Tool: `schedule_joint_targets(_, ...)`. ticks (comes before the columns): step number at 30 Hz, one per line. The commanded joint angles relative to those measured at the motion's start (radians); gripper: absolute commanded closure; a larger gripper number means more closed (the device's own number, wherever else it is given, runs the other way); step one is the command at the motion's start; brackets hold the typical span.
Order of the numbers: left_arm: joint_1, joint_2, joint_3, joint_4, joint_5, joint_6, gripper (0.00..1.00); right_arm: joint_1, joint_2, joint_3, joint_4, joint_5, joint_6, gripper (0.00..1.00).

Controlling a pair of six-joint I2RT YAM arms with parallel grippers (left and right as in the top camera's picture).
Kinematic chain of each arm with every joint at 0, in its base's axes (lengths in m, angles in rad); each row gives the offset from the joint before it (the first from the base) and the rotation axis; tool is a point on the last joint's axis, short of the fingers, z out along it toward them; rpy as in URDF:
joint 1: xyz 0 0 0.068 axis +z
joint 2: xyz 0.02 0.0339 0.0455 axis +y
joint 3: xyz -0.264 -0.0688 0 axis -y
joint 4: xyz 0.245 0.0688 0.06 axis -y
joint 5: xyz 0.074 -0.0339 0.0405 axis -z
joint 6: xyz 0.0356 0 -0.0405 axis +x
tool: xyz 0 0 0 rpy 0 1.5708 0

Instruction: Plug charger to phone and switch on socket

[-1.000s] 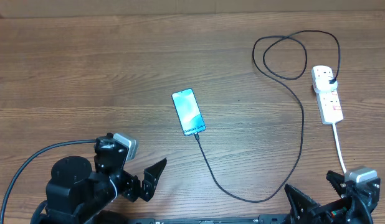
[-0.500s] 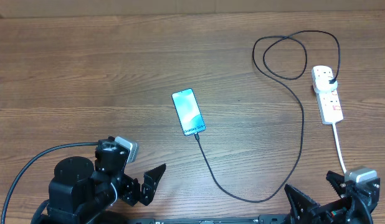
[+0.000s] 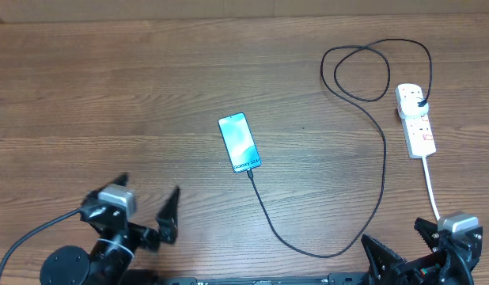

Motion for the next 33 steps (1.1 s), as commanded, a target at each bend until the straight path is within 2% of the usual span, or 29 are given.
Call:
schedule_joint_targets(1, 0.086, -0.057, -0.124, 0.129, 0.010, -0.001, 0.00, 0.007, 0.002, 0.008, 0.002, 0.005, 0.003, 0.00)
schedule_joint_targets(8, 0.109, -0.171, -0.389, 0.505, -0.056, -0.023, 0.00, 0.007, 0.002, 0.008, 0.002, 0.005, 0.003, 0.00)
schedule_joint_targets(14, 0.109, -0.265, -0.577, 0.680, -0.214, -0.189, 0.00, 0.007, 0.002, 0.008, 0.002, 0.005, 0.003, 0.00)
schedule_joint_targets(20, 0.109, -0.264, -0.695, 0.841, -0.286, -0.221, 0.01, 0.007, 0.002, 0.008, 0.002, 0.005, 0.002, 0.00)
schedule_joint_targets(25, 0.109, -0.264, -0.782, 0.911, -0.298, -0.221, 0.00, 0.007, 0.002, 0.008, 0.002, 0.005, 0.003, 0.00)
schedule_joint_targets(33, 0.109, -0.264, -0.786, 0.740, -0.323, -0.229, 0.00, 0.007, 0.002, 0.008, 0.002, 0.005, 0.003, 0.00)
